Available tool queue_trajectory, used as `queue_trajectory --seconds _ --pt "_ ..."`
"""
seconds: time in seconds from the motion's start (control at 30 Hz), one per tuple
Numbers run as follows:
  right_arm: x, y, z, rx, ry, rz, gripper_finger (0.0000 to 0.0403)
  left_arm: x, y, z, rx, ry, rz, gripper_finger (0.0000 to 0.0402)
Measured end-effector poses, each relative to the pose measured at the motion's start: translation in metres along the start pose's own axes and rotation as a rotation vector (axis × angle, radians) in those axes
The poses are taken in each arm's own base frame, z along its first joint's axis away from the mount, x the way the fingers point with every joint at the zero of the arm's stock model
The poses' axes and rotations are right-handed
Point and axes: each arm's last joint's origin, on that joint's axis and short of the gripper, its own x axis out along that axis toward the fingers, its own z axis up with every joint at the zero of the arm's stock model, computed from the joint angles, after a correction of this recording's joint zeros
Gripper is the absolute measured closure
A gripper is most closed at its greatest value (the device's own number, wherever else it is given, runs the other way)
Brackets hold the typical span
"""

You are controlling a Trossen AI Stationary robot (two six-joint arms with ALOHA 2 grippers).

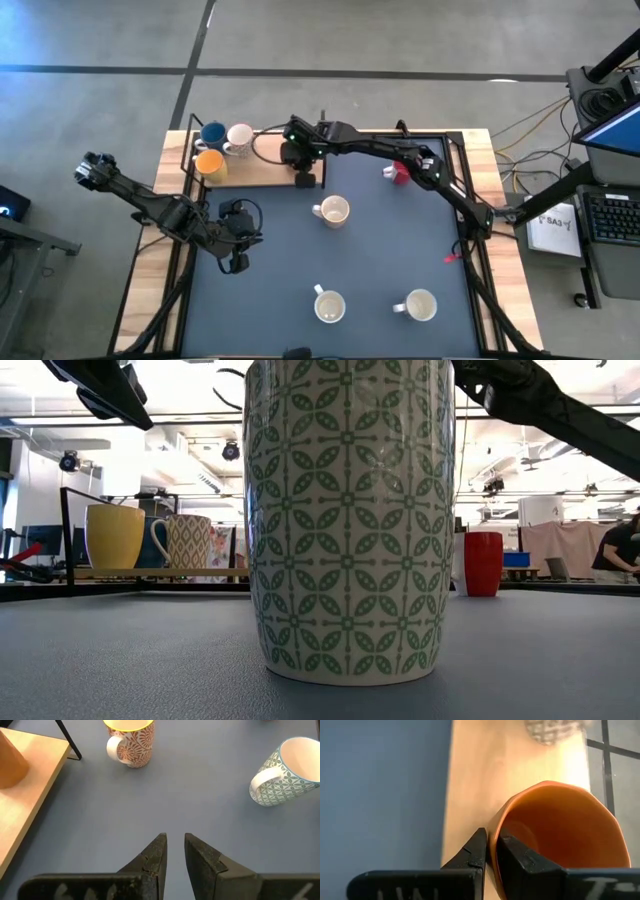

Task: Place coffee mugs
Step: Put the light orange mug on the shelf

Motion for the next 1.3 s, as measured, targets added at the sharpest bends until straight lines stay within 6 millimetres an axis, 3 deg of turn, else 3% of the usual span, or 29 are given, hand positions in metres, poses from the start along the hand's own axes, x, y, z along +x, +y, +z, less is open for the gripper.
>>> queue_trajectory --seconds 0.27,0.6,1.3 --pt "-0.005 -0.032 -0.016 0.04 0.013 -0.046 0.038 0.0 0.001 -0.001 0.009 0.01 0.007 0.0352" --pt "-0.009 -0.058 -0.029 0.111 0.021 -0.105 0.038 0.0 0.001 -0.002 0.012 0.016 0.011 0.0352" --pt "-0.011 -0.061 -0.031 0.13 0.042 -0.128 0.0372 0.0 0.001 -0.001 0.011 0.014 0.01 0.0352"
